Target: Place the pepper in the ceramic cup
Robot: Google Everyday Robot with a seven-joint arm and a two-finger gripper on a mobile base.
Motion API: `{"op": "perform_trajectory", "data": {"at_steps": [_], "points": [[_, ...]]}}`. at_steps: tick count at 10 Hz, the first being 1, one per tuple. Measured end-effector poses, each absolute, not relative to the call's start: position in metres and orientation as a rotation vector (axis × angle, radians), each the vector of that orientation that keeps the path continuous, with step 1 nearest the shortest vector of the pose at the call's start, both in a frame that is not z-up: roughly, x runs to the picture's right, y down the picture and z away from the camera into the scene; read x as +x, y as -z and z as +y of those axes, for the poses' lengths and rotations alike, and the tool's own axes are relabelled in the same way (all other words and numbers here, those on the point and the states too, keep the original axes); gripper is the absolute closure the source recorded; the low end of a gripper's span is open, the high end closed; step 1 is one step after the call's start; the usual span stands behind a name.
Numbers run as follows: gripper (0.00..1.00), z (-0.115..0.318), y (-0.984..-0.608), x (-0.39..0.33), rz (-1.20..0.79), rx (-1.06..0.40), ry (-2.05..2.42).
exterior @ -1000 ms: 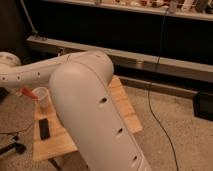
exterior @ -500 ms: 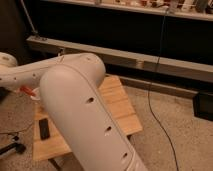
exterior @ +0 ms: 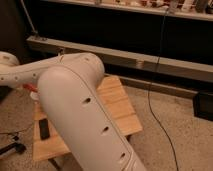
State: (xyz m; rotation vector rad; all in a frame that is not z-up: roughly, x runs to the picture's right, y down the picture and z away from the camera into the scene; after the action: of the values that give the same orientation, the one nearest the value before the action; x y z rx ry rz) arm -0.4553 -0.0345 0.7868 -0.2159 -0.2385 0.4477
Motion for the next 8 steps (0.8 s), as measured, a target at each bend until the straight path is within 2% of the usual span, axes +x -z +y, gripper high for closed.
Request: {"op": "perform_trajectory", "data": {"at_steps": [4, 6, 8], "points": [[1.00, -0.046, -0.795, -0.447, -0.220, -0.179, -0.431], [1.00, -0.019, -0.817, -0.434, -0.197, -0.257, -0.452], [1.00, 0.002, -0.820, -0.422, -0.180, -0.331, -0.475]]}}
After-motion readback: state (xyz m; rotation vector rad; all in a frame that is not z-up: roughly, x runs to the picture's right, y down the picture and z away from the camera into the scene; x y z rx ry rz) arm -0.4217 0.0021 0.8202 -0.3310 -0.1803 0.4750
